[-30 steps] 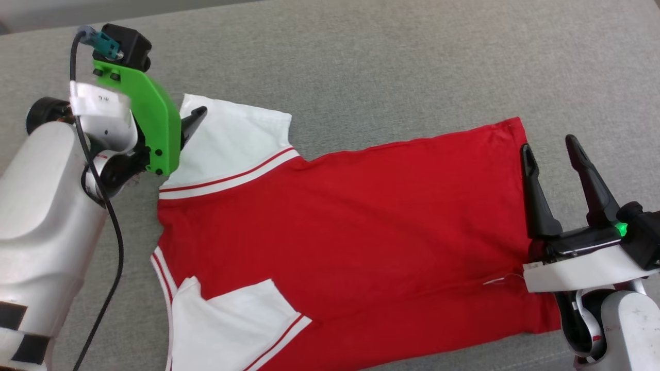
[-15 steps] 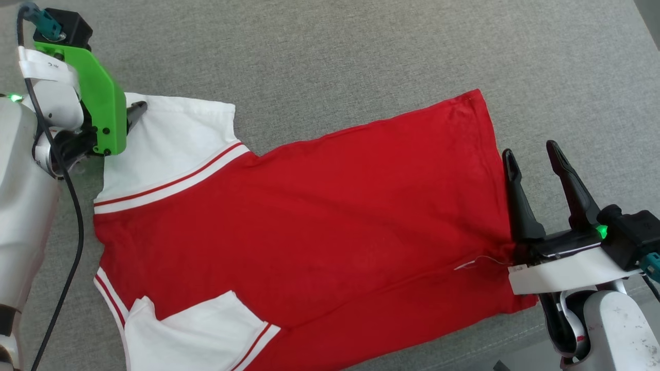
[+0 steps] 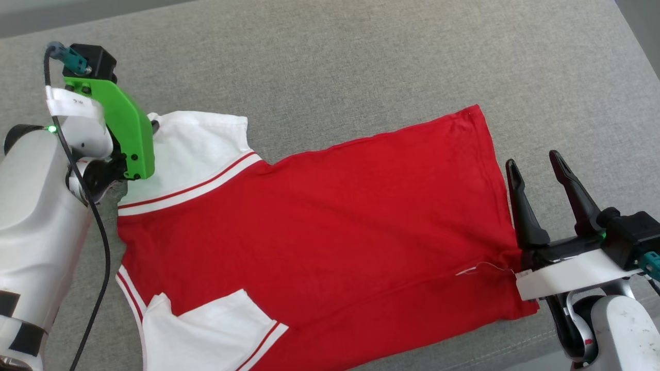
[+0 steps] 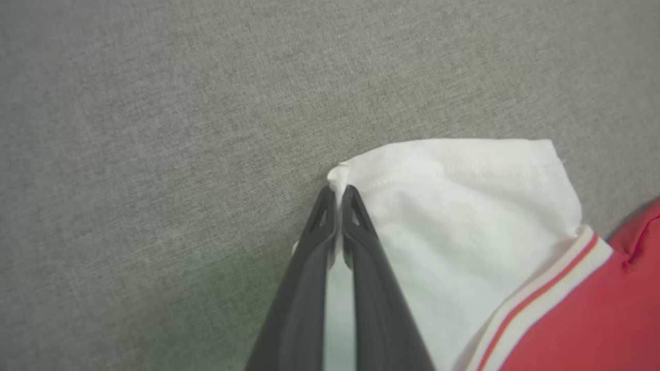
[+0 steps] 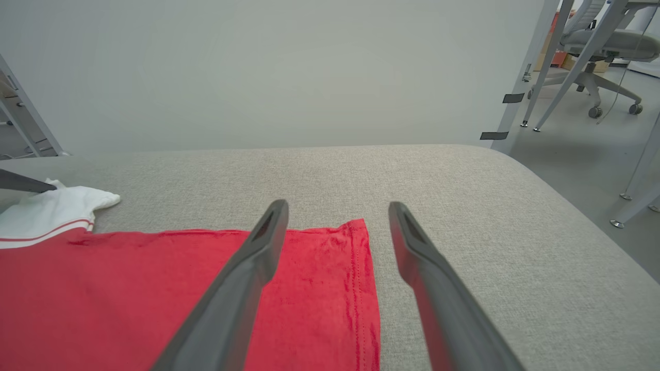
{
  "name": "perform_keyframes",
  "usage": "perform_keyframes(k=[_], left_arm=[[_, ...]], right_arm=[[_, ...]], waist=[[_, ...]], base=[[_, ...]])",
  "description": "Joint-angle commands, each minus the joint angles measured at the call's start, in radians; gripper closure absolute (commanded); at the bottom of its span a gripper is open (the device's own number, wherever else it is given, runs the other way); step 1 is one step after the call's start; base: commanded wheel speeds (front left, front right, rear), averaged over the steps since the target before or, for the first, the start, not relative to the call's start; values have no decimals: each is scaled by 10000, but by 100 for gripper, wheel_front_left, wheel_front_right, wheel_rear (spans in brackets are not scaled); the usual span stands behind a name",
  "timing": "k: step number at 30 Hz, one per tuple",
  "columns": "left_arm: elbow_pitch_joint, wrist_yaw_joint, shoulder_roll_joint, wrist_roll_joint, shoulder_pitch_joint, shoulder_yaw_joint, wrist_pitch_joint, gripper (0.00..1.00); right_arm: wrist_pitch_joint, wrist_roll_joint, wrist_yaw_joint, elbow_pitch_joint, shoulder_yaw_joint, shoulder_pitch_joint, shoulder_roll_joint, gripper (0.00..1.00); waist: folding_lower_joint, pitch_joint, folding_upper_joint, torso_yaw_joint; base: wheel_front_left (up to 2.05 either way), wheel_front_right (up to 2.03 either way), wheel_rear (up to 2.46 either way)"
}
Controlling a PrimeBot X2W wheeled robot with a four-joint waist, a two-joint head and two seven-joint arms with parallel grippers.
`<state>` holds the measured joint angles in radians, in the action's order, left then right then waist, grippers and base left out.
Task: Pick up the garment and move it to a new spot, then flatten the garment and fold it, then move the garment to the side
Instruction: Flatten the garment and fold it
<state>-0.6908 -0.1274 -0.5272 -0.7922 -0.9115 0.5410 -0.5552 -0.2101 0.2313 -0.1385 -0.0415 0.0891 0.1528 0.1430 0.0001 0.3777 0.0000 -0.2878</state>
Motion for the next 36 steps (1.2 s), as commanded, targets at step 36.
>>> perform_keyframes(k=[36], left_arm=[[9700,2295,-762,346,3417,308,139,100]], right_arm=[[8817,1807,78,2362,1610,3800,4982,0]], waist=[[-1,682,0,3427]], base=[[0,0,0]])
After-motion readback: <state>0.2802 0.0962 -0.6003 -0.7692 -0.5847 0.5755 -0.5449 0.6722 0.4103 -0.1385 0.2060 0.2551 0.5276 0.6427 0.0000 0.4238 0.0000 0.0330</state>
